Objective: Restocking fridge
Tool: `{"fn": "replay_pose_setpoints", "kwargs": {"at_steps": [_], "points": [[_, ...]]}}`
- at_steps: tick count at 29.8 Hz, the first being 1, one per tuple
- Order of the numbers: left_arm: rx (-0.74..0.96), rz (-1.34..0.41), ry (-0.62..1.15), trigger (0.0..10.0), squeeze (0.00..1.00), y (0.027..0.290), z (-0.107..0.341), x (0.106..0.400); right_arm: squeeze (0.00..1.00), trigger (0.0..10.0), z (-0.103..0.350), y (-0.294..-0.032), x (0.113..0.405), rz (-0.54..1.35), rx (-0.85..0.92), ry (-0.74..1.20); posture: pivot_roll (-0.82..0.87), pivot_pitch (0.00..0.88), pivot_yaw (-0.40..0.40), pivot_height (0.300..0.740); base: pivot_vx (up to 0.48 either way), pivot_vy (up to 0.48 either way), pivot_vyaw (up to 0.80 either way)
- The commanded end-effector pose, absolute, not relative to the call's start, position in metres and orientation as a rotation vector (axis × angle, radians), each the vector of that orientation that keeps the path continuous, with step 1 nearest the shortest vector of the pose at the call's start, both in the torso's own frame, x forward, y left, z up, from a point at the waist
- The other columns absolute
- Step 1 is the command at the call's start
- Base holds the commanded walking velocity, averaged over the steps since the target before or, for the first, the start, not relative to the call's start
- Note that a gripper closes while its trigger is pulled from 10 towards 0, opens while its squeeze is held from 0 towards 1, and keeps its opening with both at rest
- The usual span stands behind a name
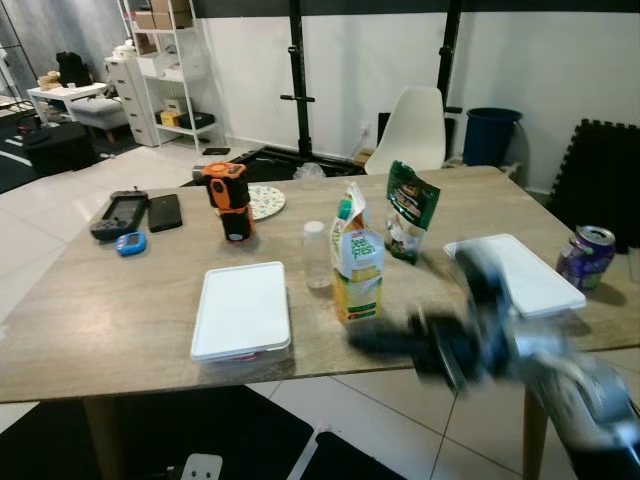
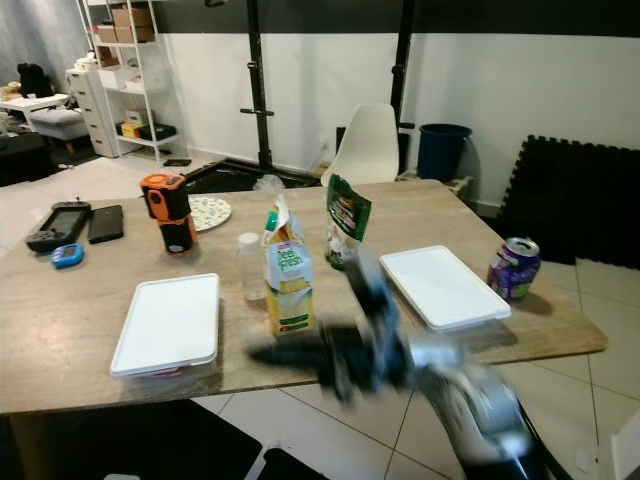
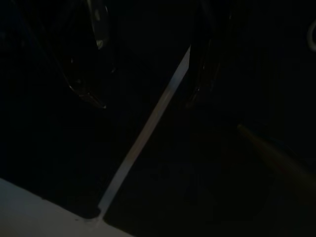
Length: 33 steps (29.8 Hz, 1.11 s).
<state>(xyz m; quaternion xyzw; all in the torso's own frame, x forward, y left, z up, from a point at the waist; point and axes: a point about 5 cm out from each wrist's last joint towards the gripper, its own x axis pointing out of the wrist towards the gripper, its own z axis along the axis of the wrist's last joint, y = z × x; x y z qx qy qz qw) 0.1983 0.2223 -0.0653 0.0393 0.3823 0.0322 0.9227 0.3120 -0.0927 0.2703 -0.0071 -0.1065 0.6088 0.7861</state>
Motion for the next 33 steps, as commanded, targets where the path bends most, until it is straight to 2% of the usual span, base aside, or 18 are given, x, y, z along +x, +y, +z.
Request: {"fn": "replay_pose_setpoints", "kwargs": {"at_steps": [1, 2, 3, 10, 19, 20, 21, 27, 31, 33], "points": [[0.096, 0.055, 0.813, 10.0, 0.0, 0.225, -0.068, 0.192, 0.65, 10.0, 0.261, -0.096, 0.332, 1.147, -0.019, -0.175, -0.11, 0.087, 0.035, 0.74, 0.0, 0.0, 0.0], [0.098, 0.052, 0.812, 10.0, 0.0, 0.224, -0.068, 0.193, 0.65, 10.0, 0.262, -0.097, 0.338, 1.1, 0.0, -0.164, -0.12, 0.089, 0.035, 0.74, 0.0, 0.0, 0.0], [0.097, 0.057, 0.812, 10.0, 0.0, 0.225, -0.068, 0.193, 1.0, 10.0, 0.264, -0.097, 0.344, 1.049, 0.016, -0.156, -0.12, 0.092, 0.037, 0.74, 0.0, 0.0, 0.0], [0.087, 0.066, 0.804, 10.0, 0.0, 0.223, -0.067, 0.196, 1.0, 10.0, 0.283, -0.091, 0.368, 0.911, 0.111, -0.181, -0.11, 0.104, 0.026, 0.74, 0.0, 0.0, 0.0], [0.083, 0.075, 0.819, 10.0, 0.0, 0.225, -0.069, 0.191, 1.0, 10.0, 0.304, -0.083, 0.376, 0.869, 0.162, -0.265, -0.11, 0.109, 0.023, 0.74, 0.0, 0.0, 0.0], [0.082, 0.076, 0.822, 10.0, 0.0, 0.226, -0.07, 0.19, 0.71, 10.0, 0.307, -0.083, 0.378, 0.85, 0.169, -0.275, -0.11, 0.111, 0.024, 0.74, 0.0, 0.0, 0.0], [0.082, 0.077, 0.824, 10.0, 0.0, 0.226, -0.07, 0.19, 0.0, 10.0, 0.311, -0.083, 0.379, 0.83, 0.176, -0.286, -0.11, 0.111, 0.025, 0.74, 0.0, 0.0, 0.0], [0.081, 0.075, 0.833, 10.0, 0.0, 0.225, -0.071, 0.189, 0.0, 10.0, 0.324, -0.085, 0.385, 0.745, 0.215, -0.324, -0.11, 0.113, 0.032, 0.74, 0.0, 0.0, 0.0], [0.085, 0.07, 0.838, 10.0, 0.0, 0.224, -0.071, 0.188, 0.0, 10.0, 0.324, -0.087, 0.39, 0.661, 0.112, -0.318, -0.12, 0.114, 0.036, 0.74, 0.0, 0.0, 0.0], [0.087, 0.068, 0.839, 10.0, 0.0, 0.224, -0.071, 0.189, 0.0, 10.0, 0.32, -0.09, 0.395, 0.562, 0.021, -0.28, -0.12, 0.115, 0.039, 0.74, 0.0, 0.0, 0.0]]}}
